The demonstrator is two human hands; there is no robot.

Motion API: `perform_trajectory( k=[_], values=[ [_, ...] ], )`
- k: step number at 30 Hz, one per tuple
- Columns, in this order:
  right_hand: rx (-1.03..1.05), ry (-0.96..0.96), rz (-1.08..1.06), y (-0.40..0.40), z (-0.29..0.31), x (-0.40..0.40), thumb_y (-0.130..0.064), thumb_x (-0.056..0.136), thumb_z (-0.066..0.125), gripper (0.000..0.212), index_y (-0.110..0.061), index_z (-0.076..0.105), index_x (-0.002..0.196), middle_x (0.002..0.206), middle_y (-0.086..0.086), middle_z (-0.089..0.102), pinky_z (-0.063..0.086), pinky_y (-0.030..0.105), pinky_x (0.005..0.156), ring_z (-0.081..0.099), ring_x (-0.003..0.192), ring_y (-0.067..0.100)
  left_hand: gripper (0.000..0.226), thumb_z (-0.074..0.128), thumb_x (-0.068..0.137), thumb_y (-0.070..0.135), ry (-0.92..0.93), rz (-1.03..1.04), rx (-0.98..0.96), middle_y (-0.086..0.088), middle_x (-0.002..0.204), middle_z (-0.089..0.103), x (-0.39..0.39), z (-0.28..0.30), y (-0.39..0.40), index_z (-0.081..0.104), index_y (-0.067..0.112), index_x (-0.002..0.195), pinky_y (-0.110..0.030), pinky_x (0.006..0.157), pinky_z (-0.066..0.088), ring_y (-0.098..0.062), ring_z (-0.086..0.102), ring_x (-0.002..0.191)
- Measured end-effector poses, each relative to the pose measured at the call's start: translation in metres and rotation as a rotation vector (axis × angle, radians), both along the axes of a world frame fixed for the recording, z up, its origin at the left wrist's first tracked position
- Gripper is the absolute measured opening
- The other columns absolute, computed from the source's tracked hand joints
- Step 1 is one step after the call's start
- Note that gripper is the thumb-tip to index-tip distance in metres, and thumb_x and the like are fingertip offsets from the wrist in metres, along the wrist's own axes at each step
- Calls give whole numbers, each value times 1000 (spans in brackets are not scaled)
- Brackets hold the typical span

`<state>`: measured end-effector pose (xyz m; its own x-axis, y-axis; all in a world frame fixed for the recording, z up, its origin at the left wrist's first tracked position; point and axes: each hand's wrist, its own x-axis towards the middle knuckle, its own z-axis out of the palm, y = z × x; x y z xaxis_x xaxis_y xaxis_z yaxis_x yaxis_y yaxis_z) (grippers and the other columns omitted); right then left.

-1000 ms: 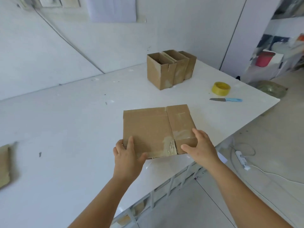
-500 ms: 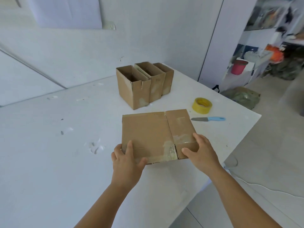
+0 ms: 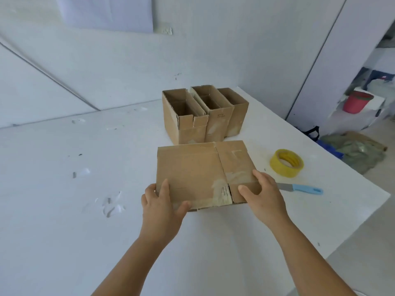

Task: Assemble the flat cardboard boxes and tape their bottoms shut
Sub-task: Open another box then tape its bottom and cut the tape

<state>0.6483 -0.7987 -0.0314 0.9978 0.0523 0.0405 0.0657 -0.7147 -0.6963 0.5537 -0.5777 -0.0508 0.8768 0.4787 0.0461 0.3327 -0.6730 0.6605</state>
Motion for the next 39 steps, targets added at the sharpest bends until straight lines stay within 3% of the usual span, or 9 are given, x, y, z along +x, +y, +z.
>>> perform_trajectory(
  k=[11, 14, 20, 23, 24, 26, 30, 35, 39],
  values=[
    [31, 17, 306, -46, 18, 96, -42, 86, 60, 56, -18, 48, 135, 140, 0, 47, 35, 28, 99, 44, 127, 16, 85, 67, 69, 57, 27, 204, -100, 1, 141, 28, 25, 29, -72, 35, 22, 139, -28, 100, 35, -19, 29, 127],
    [85, 22, 370, -57, 25, 110, -48, 86, 57, 51, -23, 54, 130, 132, -6, 55, 37, 26, 93, 48, 121, 13, 76, 70, 74, 47, -90, 341, -53, 14, 124, 37, 28, 40, -87, 42, 20, 139, -14, 84, 31, -4, 40, 107],
    [258, -18, 518, -71, 39, 114, -54, 83, 55, 39, -37, 59, 118, 106, -15, 62, 39, 14, 73, 56, 92, -5, 59, 56, 66, 67, -109, 523, -93, 11, 102, 58, 29, 74, -107, 55, 31, 113, -17, 62, 37, -5, 55, 87],
    [294, -152, 539, -69, 54, 110, -45, 93, 47, 20, -44, 65, 84, 73, -10, 51, 33, 15, 60, 50, 73, 2, 48, 55, 76, 62, -140, 512, -128, 12, 99, 63, 29, 90, -106, 59, 30, 111, -19, 64, 39, 0, 55, 87],
    [294, -197, 536, -69, 58, 107, -45, 93, 41, 34, -43, 57, 63, 61, -9, 42, 29, 19, 55, 44, 68, 6, 46, 57, 78, 59, -147, 504, -154, 12, 99, 62, 28, 95, -106, 56, 31, 115, -21, 67, 40, -2, 56, 89],
    [252, -239, 501, -70, 66, 103, -48, 92, 35, 48, -28, 34, 49, 55, -4, 32, 27, 25, 51, 38, 66, 10, 50, 64, 78, 53, -187, 504, -236, 13, 96, 59, 25, 102, -107, 48, 32, 121, -21, 66, 40, -3, 56, 89],
    [154, -293, 467, -75, 75, 96, -50, 96, 38, 57, -21, 20, 49, 49, -3, 25, 20, 31, 46, 30, 48, 12, 49, 70, 77, 40, -292, 494, -456, 8, 101, 66, 16, 110, -110, 44, 26, 117, -20, 60, 40, -1, 61, 86],
    [210, -275, 457, -75, 68, 78, -36, 95, 47, 47, -22, 35, 51, 43, -7, 35, 29, 29, 48, 35, 49, 13, 32, 65, 84, 29, -337, 429, -512, 7, 109, 66, 10, 100, -113, 55, 22, 114, -14, 65, 42, 5, 62, 89],
    [373, -301, 414, -78, 58, 67, -29, 94, 51, 11, -27, 62, 95, 84, -12, 61, 40, 11, 61, 57, 75, 0, 30, 56, 90, 29, -422, 308, -448, 11, 122, 60, 7, 90, -120, 50, 37, 119, -18, 79, 47, -3, 61, 105]
  ],
)
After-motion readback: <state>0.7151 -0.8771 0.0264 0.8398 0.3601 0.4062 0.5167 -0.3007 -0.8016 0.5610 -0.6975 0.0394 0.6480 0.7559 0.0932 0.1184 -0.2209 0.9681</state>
